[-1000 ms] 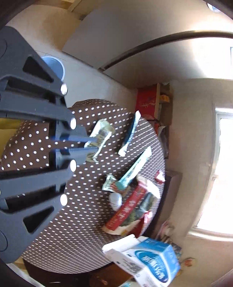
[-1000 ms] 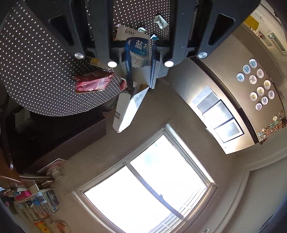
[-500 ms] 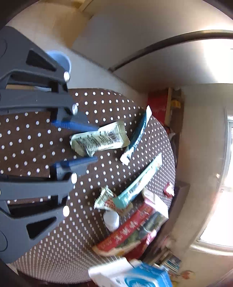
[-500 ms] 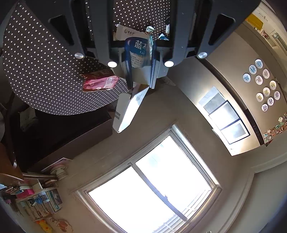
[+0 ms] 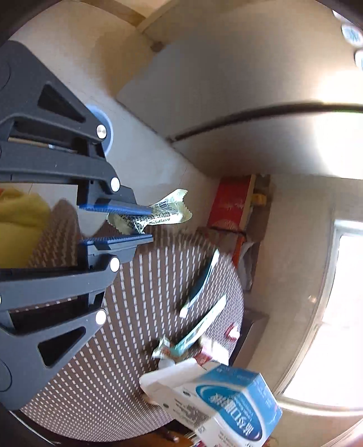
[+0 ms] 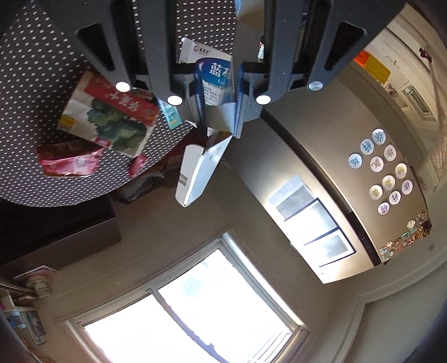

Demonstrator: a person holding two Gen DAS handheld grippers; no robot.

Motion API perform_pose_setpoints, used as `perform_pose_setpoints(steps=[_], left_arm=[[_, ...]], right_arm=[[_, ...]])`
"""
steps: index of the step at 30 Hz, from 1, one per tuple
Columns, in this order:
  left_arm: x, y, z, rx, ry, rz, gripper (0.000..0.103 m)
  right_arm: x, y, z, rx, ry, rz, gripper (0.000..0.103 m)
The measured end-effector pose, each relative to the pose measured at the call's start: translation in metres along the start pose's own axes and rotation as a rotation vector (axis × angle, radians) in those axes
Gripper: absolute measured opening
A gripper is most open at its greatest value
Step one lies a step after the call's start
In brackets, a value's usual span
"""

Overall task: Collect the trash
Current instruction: 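Carry both items over the blue bin and open both tools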

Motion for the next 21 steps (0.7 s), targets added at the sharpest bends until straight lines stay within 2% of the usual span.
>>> perform_pose_setpoints(steps=[5,13,18,21], left_arm=[[0.021,0.053,0.002,0.032,-0.025,-0.091,0.014],[0.048,0.139,0.014,0.152,-0.036,-0.202,0.014],[0.058,0.183,0.026,0.224,-0.035,-0.250,0.014],[0.053,0.199,0.035,0.248,-0.015,-0.249,0.014]], right_arm=[[-0.039,0.051,0.032,0.036,0.087,-0.086,0.018],[-0.089,0.128,0.087,0.095,0.211,-0.189,0.018],[-0.117,0.163,0.124,0.153,0.288,-0.217,0.018],[-0.135,0.172,0.152,0.183,0.347,-0.206,0.018]])
Point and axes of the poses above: each gripper's, at about its wrist camera, not at the fingertips, and x roughly against the way its jaws point, y to its left, z to its underside, the point moved 10 cm from there along -x, roughly the way its jaws point, and after that the axes turned 3 degrees about -z, right-handed, at the moved point
